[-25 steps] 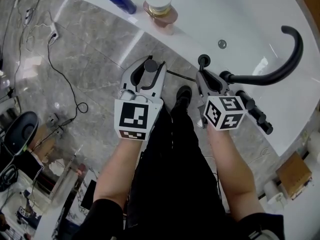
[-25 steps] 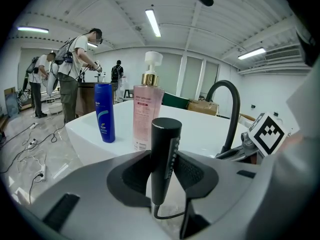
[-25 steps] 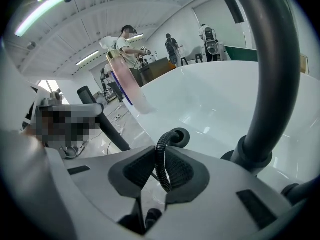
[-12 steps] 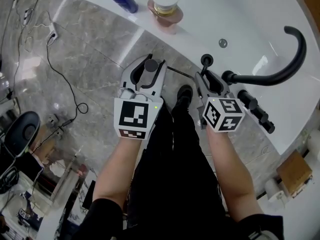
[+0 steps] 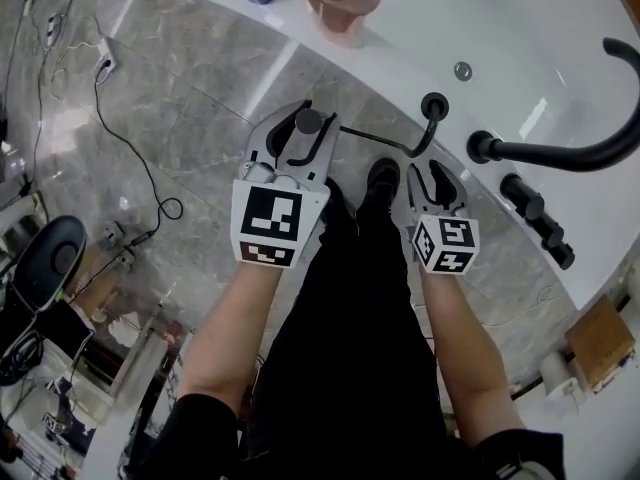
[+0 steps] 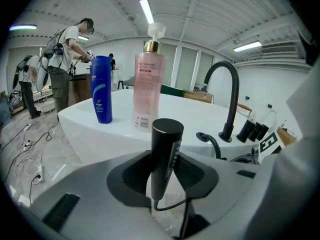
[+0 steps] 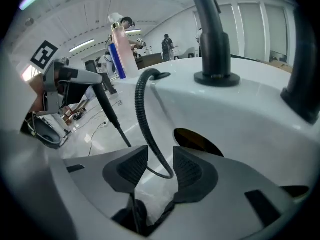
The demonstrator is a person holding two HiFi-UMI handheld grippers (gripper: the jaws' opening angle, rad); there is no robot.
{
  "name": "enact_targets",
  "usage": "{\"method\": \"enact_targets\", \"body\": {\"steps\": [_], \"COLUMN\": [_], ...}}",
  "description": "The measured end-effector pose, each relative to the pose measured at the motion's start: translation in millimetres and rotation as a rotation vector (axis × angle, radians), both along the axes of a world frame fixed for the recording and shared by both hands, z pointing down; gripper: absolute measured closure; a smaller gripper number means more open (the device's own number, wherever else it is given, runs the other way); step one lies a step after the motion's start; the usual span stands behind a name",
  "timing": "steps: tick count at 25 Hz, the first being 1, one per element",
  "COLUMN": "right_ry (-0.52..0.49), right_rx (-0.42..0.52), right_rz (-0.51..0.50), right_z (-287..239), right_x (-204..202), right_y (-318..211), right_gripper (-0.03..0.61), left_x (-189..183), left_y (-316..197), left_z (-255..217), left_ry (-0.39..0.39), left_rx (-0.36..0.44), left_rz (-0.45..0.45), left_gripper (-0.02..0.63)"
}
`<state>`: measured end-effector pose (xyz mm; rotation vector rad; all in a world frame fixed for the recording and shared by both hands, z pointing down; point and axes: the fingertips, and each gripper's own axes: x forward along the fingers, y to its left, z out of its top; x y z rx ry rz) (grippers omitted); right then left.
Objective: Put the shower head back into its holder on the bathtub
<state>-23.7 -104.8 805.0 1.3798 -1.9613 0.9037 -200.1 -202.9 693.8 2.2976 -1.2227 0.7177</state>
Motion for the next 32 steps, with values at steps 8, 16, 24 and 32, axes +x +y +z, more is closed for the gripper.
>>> {"method": "enact_targets", "body": {"steps": [8,16,24,32], "right_ry": [-0.006,0.04,0.06,0.04], "right_rx": [0.034,0.01,0.014,-0.021], "right_rz": [0.006,0.032,0.021,-0.003], "right_z": [53.8,96.5,86.0,30.2], "right_x": [-8.3,3.4,5.4,1.8], "right_y": [-11.1,-17.2,-16.7,10.9], "right_gripper": [0.393,0.425,0.486,0.506], "left_x": [2.1,3.4,7.8,7.3], "left_y": [10.8,15.1,9.3,4.9], "left_z": [44.3,51.7,31.5,-0.1], "left_ry": [0.011,0.02,0.064,0.065], "left_rx": [-0.069,-0.064,-0.031,0.008], "left_rz": [0.009,0.041,0.051,0.063], "left_gripper": [0.466,0.469,0.471,0.471]}}
